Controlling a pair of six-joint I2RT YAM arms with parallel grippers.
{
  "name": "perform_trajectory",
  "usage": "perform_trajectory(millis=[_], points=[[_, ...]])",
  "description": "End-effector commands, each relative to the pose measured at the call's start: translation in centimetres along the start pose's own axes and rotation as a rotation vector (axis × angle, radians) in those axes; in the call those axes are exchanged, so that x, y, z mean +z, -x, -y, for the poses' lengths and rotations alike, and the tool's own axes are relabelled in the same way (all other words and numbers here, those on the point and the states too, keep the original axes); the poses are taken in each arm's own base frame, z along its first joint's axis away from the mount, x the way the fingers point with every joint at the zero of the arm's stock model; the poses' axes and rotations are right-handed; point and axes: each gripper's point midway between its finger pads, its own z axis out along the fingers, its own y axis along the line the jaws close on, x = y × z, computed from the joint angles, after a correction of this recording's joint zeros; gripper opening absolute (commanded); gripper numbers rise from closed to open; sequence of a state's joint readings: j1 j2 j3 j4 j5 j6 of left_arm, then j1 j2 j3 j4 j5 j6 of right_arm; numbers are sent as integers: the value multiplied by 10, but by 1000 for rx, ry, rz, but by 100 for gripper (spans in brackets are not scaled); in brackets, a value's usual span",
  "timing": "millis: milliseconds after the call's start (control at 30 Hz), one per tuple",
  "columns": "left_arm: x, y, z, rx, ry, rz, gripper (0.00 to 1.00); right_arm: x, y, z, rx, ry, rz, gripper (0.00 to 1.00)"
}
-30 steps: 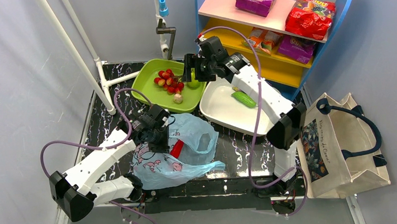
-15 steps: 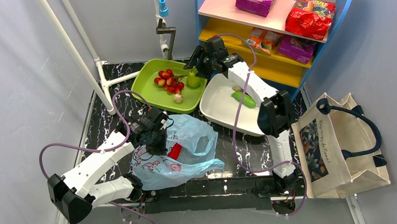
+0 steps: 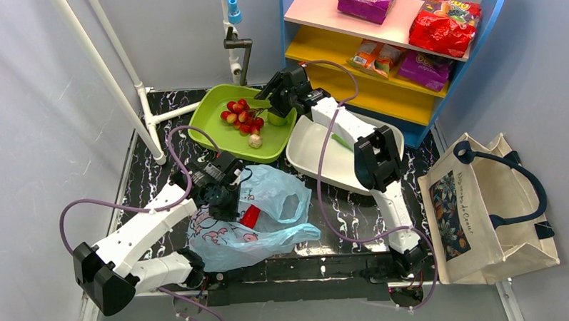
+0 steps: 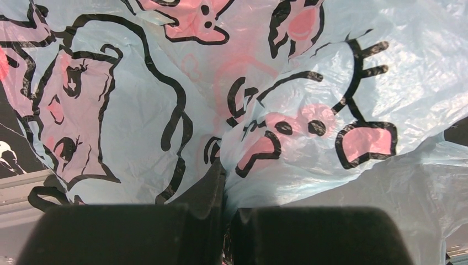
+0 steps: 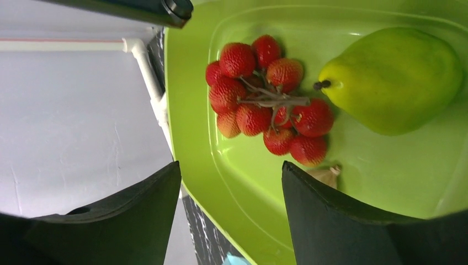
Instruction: Place the food into the grocery bag and tie it
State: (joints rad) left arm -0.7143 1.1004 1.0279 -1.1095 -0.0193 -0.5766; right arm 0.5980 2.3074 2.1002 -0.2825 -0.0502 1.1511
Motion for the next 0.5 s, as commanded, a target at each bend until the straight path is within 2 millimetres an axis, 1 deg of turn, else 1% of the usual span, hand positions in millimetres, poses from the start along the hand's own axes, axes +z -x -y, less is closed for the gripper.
perform_trajectory(millis=[0, 167, 300, 467], points=[[-5, 1, -6, 26, 29, -10, 0, 18, 33, -9, 96, 36, 146, 74], [-4, 1, -7, 38, 36, -18, 0, 28, 37, -6, 117, 10, 210, 75], [-3, 0, -10, 44, 52, -26, 0, 33, 38, 6, 125, -42, 247, 76], [-2, 0, -12, 53, 63, -28, 0, 41, 29, 18, 126, -79, 249, 77]])
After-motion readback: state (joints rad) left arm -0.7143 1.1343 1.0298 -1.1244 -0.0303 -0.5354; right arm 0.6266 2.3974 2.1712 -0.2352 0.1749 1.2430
